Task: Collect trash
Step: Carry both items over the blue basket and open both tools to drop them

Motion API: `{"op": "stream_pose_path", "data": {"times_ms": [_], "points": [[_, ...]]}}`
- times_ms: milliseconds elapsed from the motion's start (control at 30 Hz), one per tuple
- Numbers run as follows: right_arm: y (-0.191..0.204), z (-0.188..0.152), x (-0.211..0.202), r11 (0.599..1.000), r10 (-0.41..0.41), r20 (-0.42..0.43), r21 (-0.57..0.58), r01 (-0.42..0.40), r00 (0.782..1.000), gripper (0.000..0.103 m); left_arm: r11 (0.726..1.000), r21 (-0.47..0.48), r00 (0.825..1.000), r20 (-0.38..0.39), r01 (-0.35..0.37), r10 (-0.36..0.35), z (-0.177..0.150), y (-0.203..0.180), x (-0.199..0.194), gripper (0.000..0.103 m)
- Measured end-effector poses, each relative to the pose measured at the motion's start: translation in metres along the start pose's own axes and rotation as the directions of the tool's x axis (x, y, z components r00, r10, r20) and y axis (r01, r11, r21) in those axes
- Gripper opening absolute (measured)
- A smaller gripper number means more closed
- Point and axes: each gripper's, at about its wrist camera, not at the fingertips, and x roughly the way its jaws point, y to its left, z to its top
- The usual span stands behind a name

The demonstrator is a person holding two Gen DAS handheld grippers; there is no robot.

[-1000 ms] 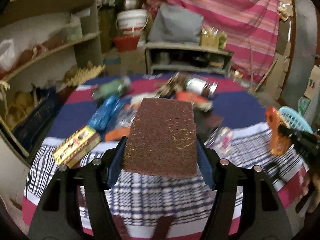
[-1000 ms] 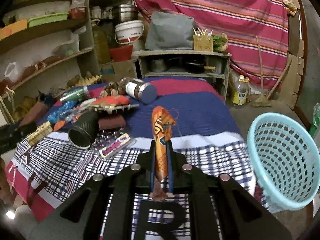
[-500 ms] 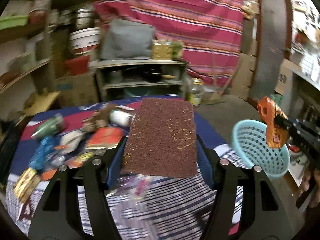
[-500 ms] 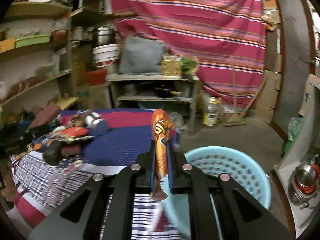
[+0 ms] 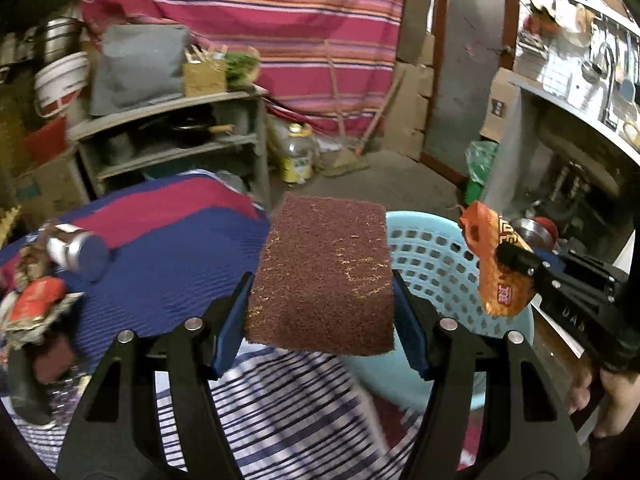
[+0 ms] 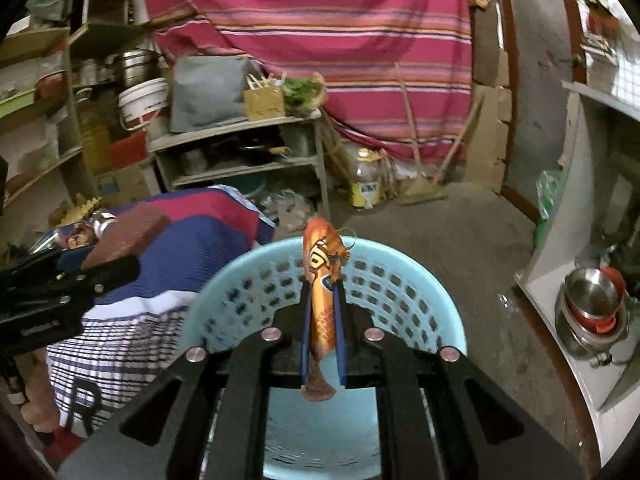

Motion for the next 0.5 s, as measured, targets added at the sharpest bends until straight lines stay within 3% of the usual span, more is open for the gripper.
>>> {"op": "stream_pose_path", "data": {"times_ms": [300,367,433,500], "points": [[-0.022,-0.008,0.015,0.998,-0.012,-0.024,0.068,0.013,1.0,0.01,0.997,0.058,0.998,-0.038,0.045,-0.043,0.006,-0.043,0.05,0.065],[-0.02,-0.009,0.018,0.997,-0.006,-0.028,0.072,0.008,1.0,0.01,0.997,0.053,0.997,-0.044,0.064,-0.062,0.009,-0.044,0.053,0.069],[-0.017,-0.01,0.021,0.998,-0.005,-0.03,0.063,0.007,1.0,0.01,0.997,0.038,0.998,-0.033,0.061,-0.06,0.012,-0.041,0.052,0.082],[-0.015,-0.01,0.023,0.998,-0.007,-0.032,0.056,0.009,0.999,0.01,0.998,0.027,0.998,-0.025,0.059,-0.059,0.014,-0.037,0.051,0.082]]}}
